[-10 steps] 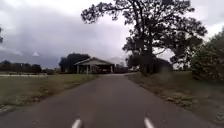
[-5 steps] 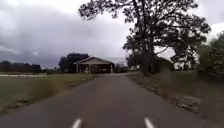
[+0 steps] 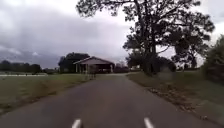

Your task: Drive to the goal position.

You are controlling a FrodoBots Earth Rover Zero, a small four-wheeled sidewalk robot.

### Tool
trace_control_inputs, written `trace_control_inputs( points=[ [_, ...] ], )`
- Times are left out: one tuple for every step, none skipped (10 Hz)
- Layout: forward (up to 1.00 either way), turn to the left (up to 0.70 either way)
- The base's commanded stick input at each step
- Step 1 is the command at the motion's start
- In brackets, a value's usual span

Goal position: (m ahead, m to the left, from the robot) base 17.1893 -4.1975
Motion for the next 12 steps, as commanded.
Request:
trace_control_inputs(
  points=[
    [0.79,0.03],
    [0.8,0.03],
    [0.79,0.03],
    [0.79,0.03],
    [0.79,0.03],
    [0.79,0.03],
    [0.79,0.03],
    [0.79,0.03],
    [0.8,0.03],
    [0.8,0.03],
    [0.8,0.03],
    [0.8,0.03]
  ],
)
